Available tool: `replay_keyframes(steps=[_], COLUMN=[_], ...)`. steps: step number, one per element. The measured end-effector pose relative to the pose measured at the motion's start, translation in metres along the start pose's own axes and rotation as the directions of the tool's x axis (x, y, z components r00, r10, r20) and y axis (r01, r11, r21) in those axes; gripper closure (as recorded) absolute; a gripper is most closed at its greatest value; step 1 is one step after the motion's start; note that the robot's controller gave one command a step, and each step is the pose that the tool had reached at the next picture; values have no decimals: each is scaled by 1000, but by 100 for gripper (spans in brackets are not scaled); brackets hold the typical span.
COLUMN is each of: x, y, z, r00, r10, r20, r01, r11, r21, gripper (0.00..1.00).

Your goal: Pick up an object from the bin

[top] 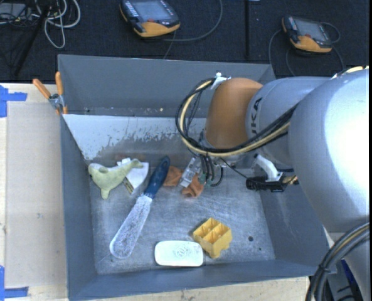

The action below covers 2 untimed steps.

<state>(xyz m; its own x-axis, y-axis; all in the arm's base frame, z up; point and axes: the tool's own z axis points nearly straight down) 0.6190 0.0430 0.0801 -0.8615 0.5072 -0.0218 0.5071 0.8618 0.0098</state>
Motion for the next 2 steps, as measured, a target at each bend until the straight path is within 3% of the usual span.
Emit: replay_keyframes(steps=[1,2], x=[0,10], y=[0,8], z=[0,-41], r00=[1000,999], r10=[-1,-21], r20=[0,-26], r01=[1,22], r11=[1000,1000], r21=[0,14], gripper=[100,100])
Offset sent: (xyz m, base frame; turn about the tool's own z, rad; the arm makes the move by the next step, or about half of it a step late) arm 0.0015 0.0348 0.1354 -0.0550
